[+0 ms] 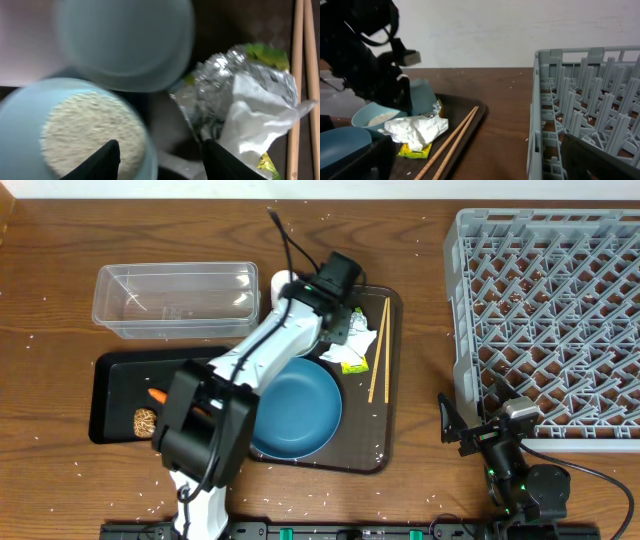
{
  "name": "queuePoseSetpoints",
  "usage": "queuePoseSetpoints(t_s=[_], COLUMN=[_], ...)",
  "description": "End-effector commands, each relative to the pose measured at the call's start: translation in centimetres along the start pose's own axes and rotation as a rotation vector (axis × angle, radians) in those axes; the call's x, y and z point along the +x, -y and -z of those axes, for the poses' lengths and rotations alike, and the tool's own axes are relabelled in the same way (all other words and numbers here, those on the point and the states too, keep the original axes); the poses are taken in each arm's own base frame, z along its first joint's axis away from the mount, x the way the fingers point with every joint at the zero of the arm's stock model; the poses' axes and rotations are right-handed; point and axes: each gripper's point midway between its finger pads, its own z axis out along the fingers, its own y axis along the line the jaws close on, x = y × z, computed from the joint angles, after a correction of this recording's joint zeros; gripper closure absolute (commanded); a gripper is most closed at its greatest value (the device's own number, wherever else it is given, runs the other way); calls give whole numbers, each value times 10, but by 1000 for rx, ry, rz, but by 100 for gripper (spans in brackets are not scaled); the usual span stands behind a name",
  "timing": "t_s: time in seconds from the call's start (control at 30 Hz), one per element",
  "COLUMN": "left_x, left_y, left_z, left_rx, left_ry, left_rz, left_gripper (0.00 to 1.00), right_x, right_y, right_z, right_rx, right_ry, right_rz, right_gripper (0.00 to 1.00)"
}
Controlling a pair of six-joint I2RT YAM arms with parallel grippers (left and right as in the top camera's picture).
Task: Sort waste into correct bins and load items into the dishwasher rack
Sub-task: 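Grip the rice bowl rim with the left gripper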
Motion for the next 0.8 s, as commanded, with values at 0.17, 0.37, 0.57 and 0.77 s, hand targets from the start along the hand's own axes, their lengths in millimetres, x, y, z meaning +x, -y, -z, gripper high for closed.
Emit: queuePoseSetpoints(t_s=[0.17,0.37,0.57,0.77], left_x=[4,7,11,21], left_y=[-8,-18,-19,-21], left_z=[-11,-12,-13,-16], left_rx=[-108,-163,-169,-174], left_ry=[-3,-10,-30,-50], left_rz=[10,13,13,46], left_gripper=[49,51,57,63], right_x=[1,1,1,1], right_y=[-2,-2,-2,-2], right_z=[0,0,0,0], right_rx=[-6,-6,-6,-6], right_ry=[-2,-3,-2,-3], right_rz=[8,8,8,8], right_gripper=[1,1,1,1])
